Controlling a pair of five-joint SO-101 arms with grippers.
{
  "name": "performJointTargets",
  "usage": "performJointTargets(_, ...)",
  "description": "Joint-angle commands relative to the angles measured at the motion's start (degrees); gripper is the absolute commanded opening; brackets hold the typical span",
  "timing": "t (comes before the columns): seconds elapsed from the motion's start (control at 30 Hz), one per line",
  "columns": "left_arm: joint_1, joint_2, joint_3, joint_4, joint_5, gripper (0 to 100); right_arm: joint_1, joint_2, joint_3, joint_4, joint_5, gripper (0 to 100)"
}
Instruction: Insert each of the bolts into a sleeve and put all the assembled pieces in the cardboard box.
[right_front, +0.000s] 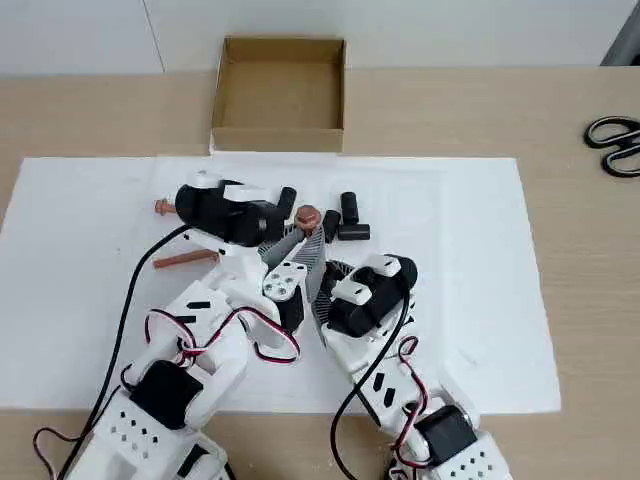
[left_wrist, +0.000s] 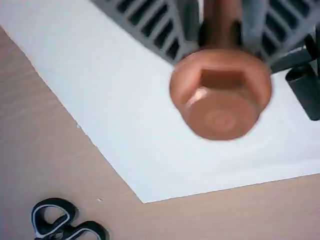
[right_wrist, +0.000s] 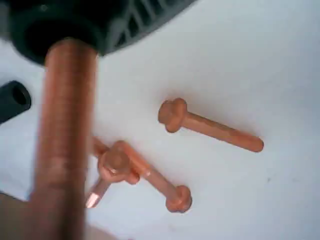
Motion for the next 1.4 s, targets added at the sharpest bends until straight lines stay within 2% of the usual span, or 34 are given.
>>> performJointTargets(0.0, 0.3, -0.9, -0.1, -1.8, 0.1, 1, -1.3, -0.9, -0.1, -1.6, -0.6, 0.3)
performJointTargets(0.47, 0.3, -0.8, 1.8, -1.5, 0.1, 1, -1.3, -0.9, -0.1, -2.0, -0.5, 0.3)
performJointTargets(0.8, 0.4, -0.8, 2.1, 3.9, 0.2, 1, -1.2, -0.9, -0.1, -2.0, -0.5, 0.3)
performJointTargets(1.37, 1.8, -0.8, 7.3, 4.0, 0.1, 1, -1.3, -1.7, -0.1, -1.8, -0.5, 0.3)
